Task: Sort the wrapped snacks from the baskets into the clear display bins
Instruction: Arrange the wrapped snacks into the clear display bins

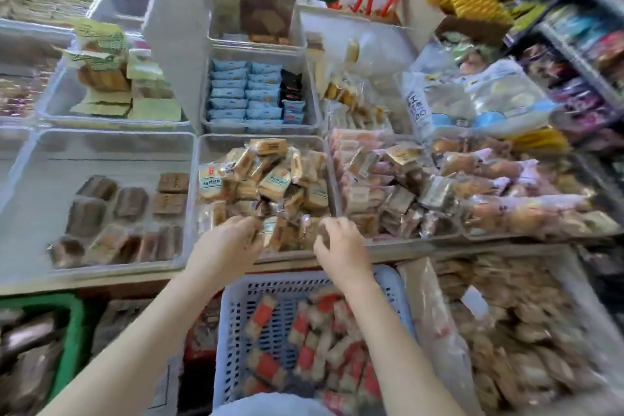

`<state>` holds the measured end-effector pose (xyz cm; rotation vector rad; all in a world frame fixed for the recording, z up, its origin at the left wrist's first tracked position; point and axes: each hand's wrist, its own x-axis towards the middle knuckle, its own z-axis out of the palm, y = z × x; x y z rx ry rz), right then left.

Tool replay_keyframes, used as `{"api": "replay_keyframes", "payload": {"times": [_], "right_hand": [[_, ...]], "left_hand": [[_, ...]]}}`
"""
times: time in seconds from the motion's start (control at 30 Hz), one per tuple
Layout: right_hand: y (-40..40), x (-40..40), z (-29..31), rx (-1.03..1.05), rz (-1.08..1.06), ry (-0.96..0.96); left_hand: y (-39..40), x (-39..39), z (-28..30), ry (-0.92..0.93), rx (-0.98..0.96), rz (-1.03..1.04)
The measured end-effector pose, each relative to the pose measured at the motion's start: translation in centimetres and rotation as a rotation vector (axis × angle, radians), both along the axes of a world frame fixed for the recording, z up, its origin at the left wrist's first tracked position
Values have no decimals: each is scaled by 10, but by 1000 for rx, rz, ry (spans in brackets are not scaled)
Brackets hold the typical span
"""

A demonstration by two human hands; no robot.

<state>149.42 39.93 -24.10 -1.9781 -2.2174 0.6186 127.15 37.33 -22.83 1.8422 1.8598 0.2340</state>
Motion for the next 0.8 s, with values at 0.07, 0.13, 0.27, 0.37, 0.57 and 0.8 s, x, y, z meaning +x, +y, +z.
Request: {"api": "replay_keyframes", "payload": {"times": [0.07, 0.13, 0.27, 0.37, 0.57, 0.8], "right_hand": [[12, 40, -3, 48, -136, -39], [24, 79, -6, 95, -272, -96], [54, 135, -18, 131, -376, -203], [74, 147, -35, 121, -160, -338], [92, 147, -45, 145, -103, -382], [101, 156, -39, 173, -54, -352]], "left_hand": [[6, 42, -4, 37, -103, -168], [10, 71, -9, 67, -163, -266], [14, 105, -19, 53, -165, -269], [15, 114, -22, 60, -159, -243], [10, 114, -15, 70, -114, -137], [-1, 104, -8, 56, -54, -98]]}}
